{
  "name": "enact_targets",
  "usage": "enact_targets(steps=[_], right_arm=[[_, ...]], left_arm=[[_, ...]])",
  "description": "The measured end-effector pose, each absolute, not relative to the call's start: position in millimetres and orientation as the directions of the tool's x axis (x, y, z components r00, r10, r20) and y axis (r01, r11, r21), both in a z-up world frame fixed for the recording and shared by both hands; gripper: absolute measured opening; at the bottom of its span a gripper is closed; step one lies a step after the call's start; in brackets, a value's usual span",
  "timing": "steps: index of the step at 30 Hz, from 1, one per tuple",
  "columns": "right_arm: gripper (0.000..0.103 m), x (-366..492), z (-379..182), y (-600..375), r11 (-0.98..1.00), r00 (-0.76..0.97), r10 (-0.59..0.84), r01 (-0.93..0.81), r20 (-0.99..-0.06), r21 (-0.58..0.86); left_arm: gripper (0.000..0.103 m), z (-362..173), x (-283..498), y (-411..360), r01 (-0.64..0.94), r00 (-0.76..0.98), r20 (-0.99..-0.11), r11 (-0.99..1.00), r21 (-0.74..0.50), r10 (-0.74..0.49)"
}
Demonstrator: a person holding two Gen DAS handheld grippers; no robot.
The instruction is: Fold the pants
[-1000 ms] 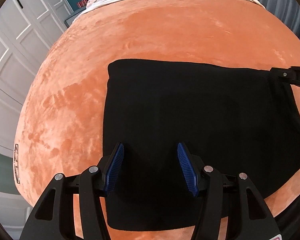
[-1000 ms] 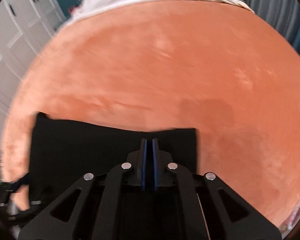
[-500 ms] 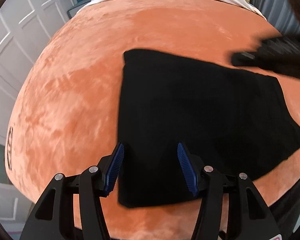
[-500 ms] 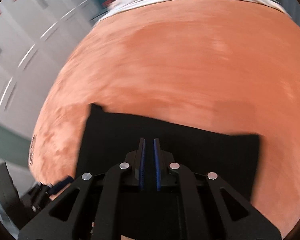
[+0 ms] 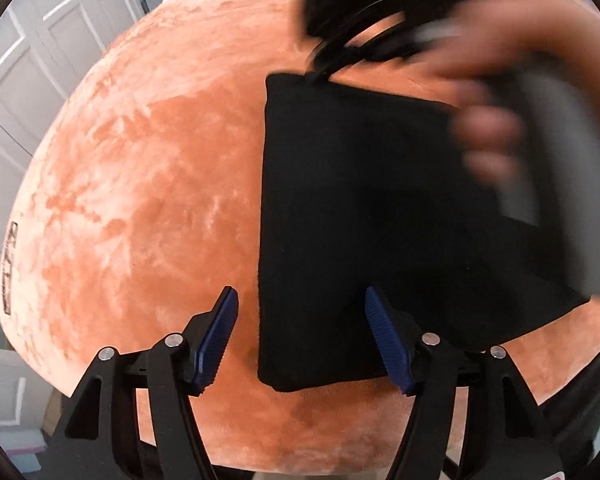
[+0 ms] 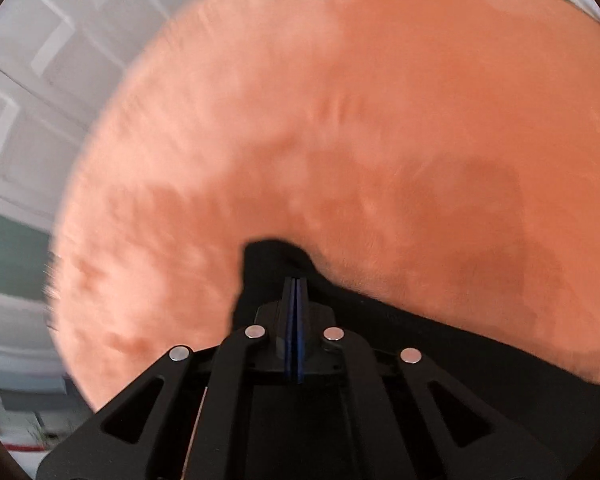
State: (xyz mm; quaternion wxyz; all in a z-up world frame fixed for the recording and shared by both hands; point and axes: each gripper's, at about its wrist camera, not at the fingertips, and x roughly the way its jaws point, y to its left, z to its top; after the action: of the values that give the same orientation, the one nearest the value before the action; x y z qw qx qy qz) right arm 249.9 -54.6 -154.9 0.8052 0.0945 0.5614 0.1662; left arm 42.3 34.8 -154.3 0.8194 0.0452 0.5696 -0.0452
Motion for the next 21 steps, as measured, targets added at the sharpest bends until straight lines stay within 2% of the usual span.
enact_targets(steps=[2, 4, 7, 8, 9, 10, 12, 13, 15, 18, 20, 21], right_arm=[[0.006, 216, -129, -87, 0.941, 0.417, 0.339, -0.142, -0.844, 0.308], [0.006, 166, -116, -135, 0.952, 0.483, 0.296, -0.073, -0.824, 0.299], [0.006, 100, -130, -202, 0.974, 0.497, 0.156, 0.068, -0.854, 0.218], [0.000, 81, -150, -224, 0.981, 0.447, 0.087, 0.119, -0.890, 0.156], [0.000, 67, -165, -240, 0.977, 0.428, 0.101, 0.130, -0.898, 0.172], [0.000, 50, -168, -258, 0.953, 0.454, 0.163, 0.158, -0.876, 0.259], [0.001, 34, -151, -268, 0.928, 0.485, 0.183, 0.201, -0.855, 0.313], [0.006, 28, -140, -269, 0.929, 0.516, 0.168, 0.201, -0.840, 0.310], [0.006, 22, -131, -261, 0.940, 0.544, 0.180, 0.150, -0.820, 0.306], [0.002, 25, -168, -248, 0.978, 0.461, 0.110, 0.106, -0.881, 0.178], [0.003, 14, -163, -262, 0.963, 0.484, 0.129, 0.146, -0.865, 0.226], [0.006, 10, -150, -262, 0.951, 0.509, 0.154, 0.156, -0.847, 0.267]], left_arm=[[0.069, -156, 42, 36, 0.119, 0.350, -0.936, 0.993, 0.017, -0.026], [0.070, -156, 41, 37, 0.118, 0.355, -0.935, 0.993, 0.020, -0.023], [0.071, -156, 40, 31, 0.131, 0.367, -0.930, 0.990, 0.050, -0.002], [0.072, -157, 39, 31, 0.133, 0.368, -0.930, 0.990, 0.055, 0.002], [0.073, -157, 38, 28, 0.142, 0.362, -0.932, 0.989, 0.053, -0.002], [0.073, -158, 38, 30, 0.137, 0.361, -0.933, 0.989, 0.060, 0.006], [0.072, -154, 35, 27, 0.136, 0.368, -0.929, 0.987, 0.089, 0.033], [0.072, -152, 33, 24, 0.140, 0.372, -0.927, 0.985, 0.099, 0.040], [0.072, -150, 34, 21, 0.142, 0.379, -0.923, 0.982, 0.121, 0.059], [0.072, -149, 31, 12, 0.149, 0.379, -0.923, 0.979, 0.138, 0.072], [0.072, -146, 29, 8, 0.160, 0.384, -0.919, 0.975, 0.157, 0.085], [0.072, -144, 26, 5, 0.165, 0.394, -0.914, 0.971, 0.173, 0.095]])
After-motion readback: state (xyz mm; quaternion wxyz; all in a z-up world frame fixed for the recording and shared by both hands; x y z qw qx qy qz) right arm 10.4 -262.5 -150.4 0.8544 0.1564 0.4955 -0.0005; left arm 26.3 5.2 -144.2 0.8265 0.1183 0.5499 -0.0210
